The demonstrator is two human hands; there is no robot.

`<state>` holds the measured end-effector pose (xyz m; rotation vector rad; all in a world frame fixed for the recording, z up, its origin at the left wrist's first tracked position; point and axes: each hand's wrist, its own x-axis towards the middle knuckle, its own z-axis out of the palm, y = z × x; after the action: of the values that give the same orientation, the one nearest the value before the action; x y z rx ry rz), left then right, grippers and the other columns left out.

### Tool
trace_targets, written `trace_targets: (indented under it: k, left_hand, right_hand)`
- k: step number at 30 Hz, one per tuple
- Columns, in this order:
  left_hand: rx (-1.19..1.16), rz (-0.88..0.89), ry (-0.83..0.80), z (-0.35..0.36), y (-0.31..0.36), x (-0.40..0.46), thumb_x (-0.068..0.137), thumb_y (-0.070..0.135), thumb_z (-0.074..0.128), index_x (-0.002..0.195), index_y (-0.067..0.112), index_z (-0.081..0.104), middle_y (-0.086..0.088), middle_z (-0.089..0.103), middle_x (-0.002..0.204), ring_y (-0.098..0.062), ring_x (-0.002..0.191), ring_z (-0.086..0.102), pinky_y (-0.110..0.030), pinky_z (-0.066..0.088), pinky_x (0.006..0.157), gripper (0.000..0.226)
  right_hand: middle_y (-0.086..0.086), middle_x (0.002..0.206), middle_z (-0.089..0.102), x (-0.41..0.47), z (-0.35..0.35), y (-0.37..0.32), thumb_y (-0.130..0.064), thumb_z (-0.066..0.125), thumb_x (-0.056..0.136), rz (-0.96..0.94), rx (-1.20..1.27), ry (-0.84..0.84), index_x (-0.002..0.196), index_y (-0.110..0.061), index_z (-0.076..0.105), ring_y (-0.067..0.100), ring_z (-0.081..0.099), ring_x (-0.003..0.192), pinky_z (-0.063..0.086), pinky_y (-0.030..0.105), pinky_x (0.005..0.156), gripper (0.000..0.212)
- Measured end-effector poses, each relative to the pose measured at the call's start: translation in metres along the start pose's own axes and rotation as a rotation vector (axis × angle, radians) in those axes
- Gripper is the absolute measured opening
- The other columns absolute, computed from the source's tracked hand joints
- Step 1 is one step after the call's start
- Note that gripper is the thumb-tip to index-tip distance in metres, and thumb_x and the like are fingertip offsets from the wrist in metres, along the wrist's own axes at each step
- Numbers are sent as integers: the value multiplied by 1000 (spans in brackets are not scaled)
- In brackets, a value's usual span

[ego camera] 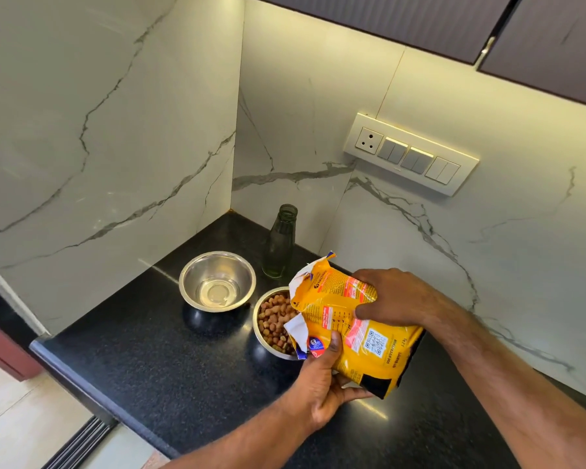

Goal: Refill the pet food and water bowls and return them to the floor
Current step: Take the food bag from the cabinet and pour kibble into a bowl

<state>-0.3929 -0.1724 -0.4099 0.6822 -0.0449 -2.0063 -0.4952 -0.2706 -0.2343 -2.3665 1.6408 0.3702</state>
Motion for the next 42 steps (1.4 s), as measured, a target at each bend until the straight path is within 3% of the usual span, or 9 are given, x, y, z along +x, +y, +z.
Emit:
trace_targets:
  k: [10,15,19,23,26,31,35,39,42]
  left_hand:
    - [134,42,-32,-12,-18,-3,82,38,81,137,24,55,-13,73,128,-38,115,71,-74,54,88,63]
    - [268,65,2,-19,-24,-9,81,40,81,135,29,58,-7,75,127,-33,116,72,-73,50,97,59]
    - [338,99,39,-20,-26,-13,76,39,84,134,29,57,-4,76,123,-30,110,75,-60,61,84,65]
    - [480,178,68,-22,-25,-16,75,35,85,138,28,54,0,77,123,-26,113,73,-58,59,93,70]
    - [565,267,24,-23,-25,-13,80,23,85,138,25,52,-2,76,124,-25,113,74,-45,63,87,67]
    - [783,399,32,-23,-23,-7,72,18,90,128,20,57,-10,78,115,-31,112,73,-49,60,95,65]
    - [1032,478,76,-26,-21,1,73,22,92,123,19,61,7,77,102,-16,106,72,-23,59,81,58]
    - [1158,487,52,-19,-19,4,82,26,84,130,46,49,39,62,119,16,112,58,-2,49,78,63]
    - [1211,447,47,-13,-15,10,83,31,81,131,65,39,46,55,122,24,116,51,2,46,77,73]
  right_hand:
    - [-15,122,68,-35,43,32,-53,71,83,32,189,102,142,-46,44,3,61,84,46,19,66,66]
    - [-15,118,69,-52,68,44,-52,71,80,31,326,116,140,-49,43,6,69,94,59,30,81,66]
    - [-17,111,70,-68,87,54,-51,70,75,32,458,169,130,-58,43,4,70,90,60,29,78,62]
    - [-23,111,70,-86,104,62,-39,77,78,25,608,214,118,-71,38,-6,69,93,59,20,75,65]
    - [-26,115,69,-97,116,64,-40,80,74,50,703,238,122,-69,37,-4,69,99,58,19,78,71]
    - [-38,113,65,-110,136,66,-51,83,64,80,850,293,121,-59,48,-11,65,104,51,8,78,67]
    - [-35,110,67,-116,159,71,-28,88,71,151,1011,253,128,-43,48,-10,65,103,53,9,75,71]
    - [-24,113,65,-118,182,76,-26,90,64,233,1124,297,117,-46,50,-23,54,106,50,8,76,70]
    - [-19,122,61,-116,194,80,-28,95,64,266,1194,312,118,-43,50,-6,58,116,53,23,96,72]
